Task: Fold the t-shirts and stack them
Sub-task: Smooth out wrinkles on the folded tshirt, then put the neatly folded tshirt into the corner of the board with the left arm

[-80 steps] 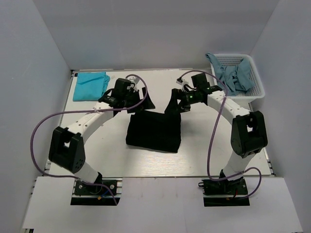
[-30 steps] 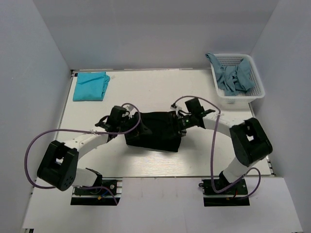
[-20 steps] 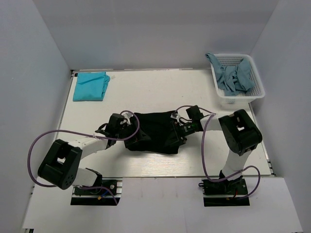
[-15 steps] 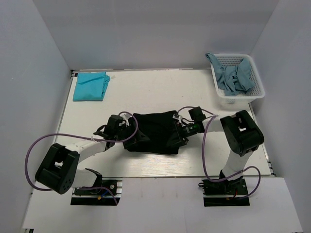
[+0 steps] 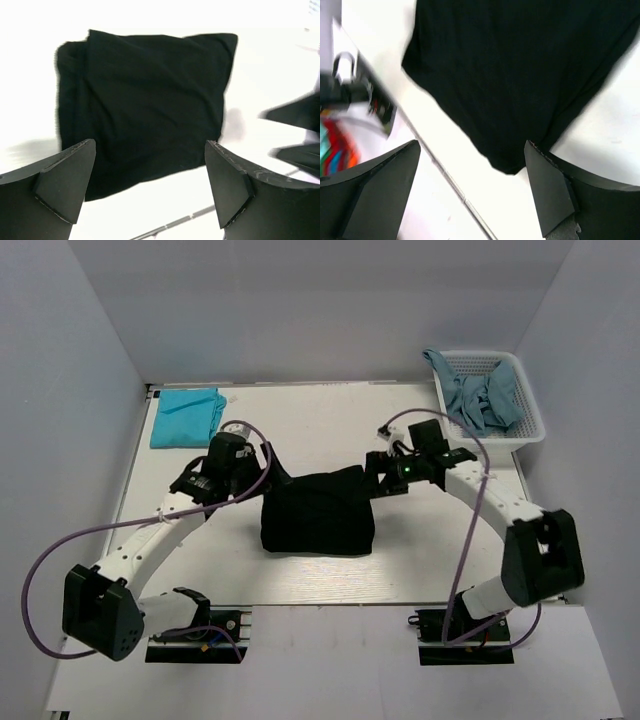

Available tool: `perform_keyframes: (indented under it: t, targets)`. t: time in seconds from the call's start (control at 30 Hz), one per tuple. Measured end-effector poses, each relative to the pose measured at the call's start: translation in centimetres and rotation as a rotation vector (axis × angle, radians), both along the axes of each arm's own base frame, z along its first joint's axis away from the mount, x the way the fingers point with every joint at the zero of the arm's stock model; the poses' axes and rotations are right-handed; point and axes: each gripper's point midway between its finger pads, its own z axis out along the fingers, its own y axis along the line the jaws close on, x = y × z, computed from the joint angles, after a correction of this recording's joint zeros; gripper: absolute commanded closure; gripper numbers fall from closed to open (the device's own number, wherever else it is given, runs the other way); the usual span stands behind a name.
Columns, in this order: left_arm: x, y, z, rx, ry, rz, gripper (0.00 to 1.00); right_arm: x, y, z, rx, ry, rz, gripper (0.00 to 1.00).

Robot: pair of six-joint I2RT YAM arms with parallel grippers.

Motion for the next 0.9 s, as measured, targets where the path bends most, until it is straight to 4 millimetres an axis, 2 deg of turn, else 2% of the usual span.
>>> perform_keyframes:
  t: [0.03, 0.1, 0.17, 0.27, 0.33, 0.47, 0.57, 0.67, 0.77, 0.8, 0.9]
  targets:
    - [0.2, 0.4, 0.1, 0.022, -0.005, 0.016, 0.00, 0.8, -0.2, 1.3, -0.007, -0.053, -0.027, 0.10]
    - [0.4, 1.1, -0.9, 0.071, 0.028, 0.038, 0.00, 1.6, -0.7, 3.2, -0.022, -0.124, -0.078, 0.10]
    - [0.3, 1.5, -3.1, 0.126, 0.097, 0.047, 0.00, 2.1, -1.4, 4.1, -0.053, -0.164, -0.132, 0.10]
    - [-0.5, 2.1, -6.9, 0.193, 0.202, 0.038, 0.00, 2.4, -2.7, 4.0, -0.116, -0.177, -0.198, 0.10]
    - [-1.3, 2.4, -8.7, 0.218, 0.243, 0.023, 0.00, 2.6, -3.3, 3.6, -0.151, -0.176, -0.227, 0.10]
    - [-1.9, 2.0, -10.5, 0.226, 0.256, -0.026, 0.00, 2.6, -4.2, 2.9, -0.203, -0.162, -0.258, 0.10]
    - [-1.3, 1.5, -11.8, 0.233, 0.258, -0.051, 0.00, 2.5, -4.7, 2.5, -0.235, -0.154, -0.273, 0.10]
    - [-1.2, 1.2, -13.6, 0.258, 0.296, -0.073, 0.05, 2.4, -5.1, 2.2, -0.256, -0.149, -0.280, 0.10]
    - [-0.3, 0.7, -13.6, 0.254, 0.266, -0.090, 0.19, 2.3, -5.6, 2.0, -0.284, -0.152, -0.289, 0.10]
    - [-0.3, 0.6, -13.7, 0.254, 0.261, -0.096, 0.35, 2.2, -5.8, 2.0, -0.292, -0.153, -0.289, 0.10]
    - [-0.1, 0.0, -14.0, 0.240, 0.248, -0.127, 0.63, 2.1, -6.2, 2.2, -0.313, -0.159, -0.296, 0.10]
